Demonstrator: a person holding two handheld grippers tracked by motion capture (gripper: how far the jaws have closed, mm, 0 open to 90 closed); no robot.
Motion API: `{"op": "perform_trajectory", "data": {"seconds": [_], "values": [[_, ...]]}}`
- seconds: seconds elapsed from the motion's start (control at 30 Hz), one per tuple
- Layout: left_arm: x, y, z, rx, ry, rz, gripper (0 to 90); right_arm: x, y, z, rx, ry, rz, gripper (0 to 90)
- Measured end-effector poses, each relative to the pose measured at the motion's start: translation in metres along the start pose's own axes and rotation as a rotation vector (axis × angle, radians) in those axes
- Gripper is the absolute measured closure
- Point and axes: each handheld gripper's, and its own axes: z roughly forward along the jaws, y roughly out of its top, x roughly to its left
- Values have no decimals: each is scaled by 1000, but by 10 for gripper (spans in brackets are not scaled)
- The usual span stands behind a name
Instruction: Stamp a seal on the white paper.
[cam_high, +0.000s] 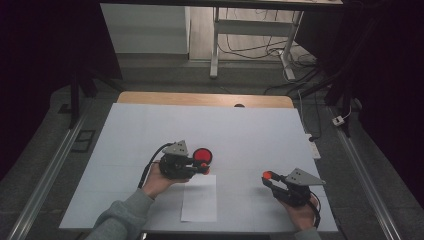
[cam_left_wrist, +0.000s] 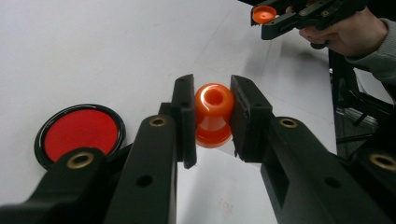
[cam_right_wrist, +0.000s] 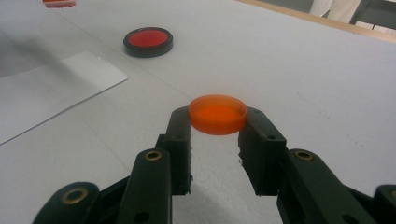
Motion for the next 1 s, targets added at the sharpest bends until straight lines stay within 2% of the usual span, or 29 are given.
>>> {"op": "perform_trajectory", "data": {"seconds": [0.2, 0.4, 1.0], "values": [[-3, 0, 0, -1, -5, 5, 720, 0, 0, 0, 1, 0, -1, 644], [-8, -4, 0, -1, -15, -7, 720, 0, 0, 1, 2, 0, 1, 644], [-18, -17, 6, 36, -20, -6, 719, 1, -1, 1, 4, -5, 1, 644]]}}
